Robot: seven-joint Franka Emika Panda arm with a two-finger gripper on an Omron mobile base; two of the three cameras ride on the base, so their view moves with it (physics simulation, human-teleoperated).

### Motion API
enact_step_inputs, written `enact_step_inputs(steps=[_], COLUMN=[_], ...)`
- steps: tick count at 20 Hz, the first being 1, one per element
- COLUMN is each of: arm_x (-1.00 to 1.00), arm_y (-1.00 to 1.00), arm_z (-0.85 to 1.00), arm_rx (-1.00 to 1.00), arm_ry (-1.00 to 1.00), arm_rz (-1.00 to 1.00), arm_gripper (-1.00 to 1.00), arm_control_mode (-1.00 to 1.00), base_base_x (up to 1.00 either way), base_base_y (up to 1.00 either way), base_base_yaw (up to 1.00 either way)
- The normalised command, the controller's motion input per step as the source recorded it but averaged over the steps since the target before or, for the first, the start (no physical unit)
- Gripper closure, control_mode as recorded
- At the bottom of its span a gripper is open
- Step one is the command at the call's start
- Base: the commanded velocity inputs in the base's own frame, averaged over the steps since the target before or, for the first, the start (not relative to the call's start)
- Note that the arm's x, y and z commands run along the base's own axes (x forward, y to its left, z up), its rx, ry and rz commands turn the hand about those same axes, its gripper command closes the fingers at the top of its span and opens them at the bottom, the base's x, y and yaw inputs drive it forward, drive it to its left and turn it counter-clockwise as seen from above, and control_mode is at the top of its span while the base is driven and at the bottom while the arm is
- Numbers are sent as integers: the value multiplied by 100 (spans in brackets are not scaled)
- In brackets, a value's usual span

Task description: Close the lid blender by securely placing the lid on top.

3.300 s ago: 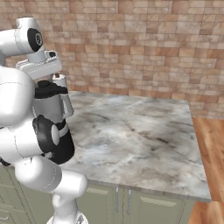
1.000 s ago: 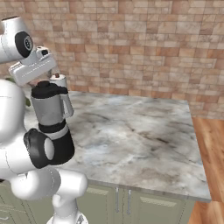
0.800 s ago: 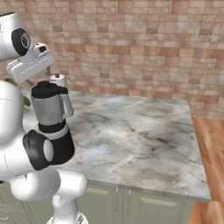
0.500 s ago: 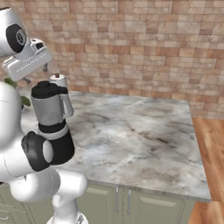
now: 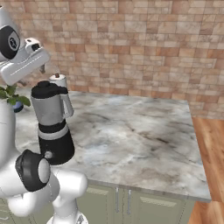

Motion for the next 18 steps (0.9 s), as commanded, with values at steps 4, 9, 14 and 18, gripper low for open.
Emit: enact_step_inputs(steps=[4, 9, 14, 18], arm_x=[-42, -41, -47, -44], arm_y=[-22, -27, -38, -45], arm_z=[-8, -1, 0, 0], arm_rx=[7, 8, 6, 3], arm_ry=[-15, -17, -14, -13], arm_rz=[1, 0, 0, 0], arm_gripper=[-100, -100, -100, -100], arm_control_mode=[-100, -100, -100, -100], base_base_x=[0, 0, 0, 0], base_base_y=[0, 0, 0, 0], base_base_yaw=[0, 0, 0, 0])
